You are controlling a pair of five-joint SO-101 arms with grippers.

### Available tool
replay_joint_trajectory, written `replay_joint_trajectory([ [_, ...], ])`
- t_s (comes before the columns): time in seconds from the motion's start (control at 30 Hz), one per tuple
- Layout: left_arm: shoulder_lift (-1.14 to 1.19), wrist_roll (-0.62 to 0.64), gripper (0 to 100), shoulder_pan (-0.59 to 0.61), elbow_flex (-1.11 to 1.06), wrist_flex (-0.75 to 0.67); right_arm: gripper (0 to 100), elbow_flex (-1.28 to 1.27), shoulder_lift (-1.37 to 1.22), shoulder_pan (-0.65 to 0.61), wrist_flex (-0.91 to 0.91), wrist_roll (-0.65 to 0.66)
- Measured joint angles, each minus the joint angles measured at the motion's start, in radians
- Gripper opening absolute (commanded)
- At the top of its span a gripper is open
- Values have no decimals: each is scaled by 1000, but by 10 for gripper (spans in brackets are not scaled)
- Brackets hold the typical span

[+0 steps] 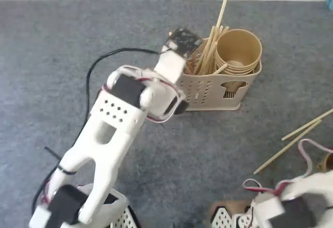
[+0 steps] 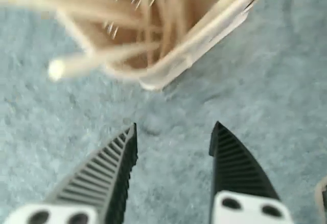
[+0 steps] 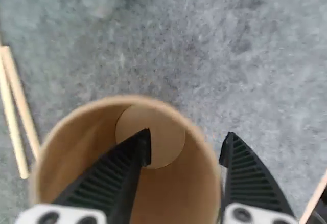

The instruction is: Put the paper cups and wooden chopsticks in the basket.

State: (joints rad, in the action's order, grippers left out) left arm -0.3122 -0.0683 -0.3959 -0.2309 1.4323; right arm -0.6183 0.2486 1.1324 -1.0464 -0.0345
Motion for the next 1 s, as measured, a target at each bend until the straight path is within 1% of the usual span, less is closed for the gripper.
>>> replay_joint_trajectory([
  [0.03,-17,0,217,8,-40,-15,170,28,-44,0,0,0],
  [0.13,-83,0,217,32,-192,-91,0,86,-118,2,-6,31],
  [0.2,-141,0,217,51,-302,-150,41,112,-120,0,-28,71],
  [0.23,-175,0,217,61,-354,-178,39,127,-120,-2,-49,81],
  [0.3,-255,0,217,86,-457,-222,1,163,-120,0,-110,92],
  [0.43,-428,0,217,140,-638,-282,7,270,-120,0,-245,101],
  [0.53,-540,2,217,183,-767,-336,7,397,-120,-17,-362,101],
  [0.63,-582,2,217,222,-867,-411,7,565,-120,-57,-503,97],
  [0.7,-585,2,217,242,-878,-439,7,692,-120,-95,-603,63],
  [0.8,-591,12,217,259,-890,-465,7,891,-120,-173,-700,-5],
  [0.9,-591,54,217,267,-921,-508,7,1065,-107,-265,-709,-112],
  [1.0,-591,58,217,267,-956,-559,7,1203,-94,-376,-709,-227],
])
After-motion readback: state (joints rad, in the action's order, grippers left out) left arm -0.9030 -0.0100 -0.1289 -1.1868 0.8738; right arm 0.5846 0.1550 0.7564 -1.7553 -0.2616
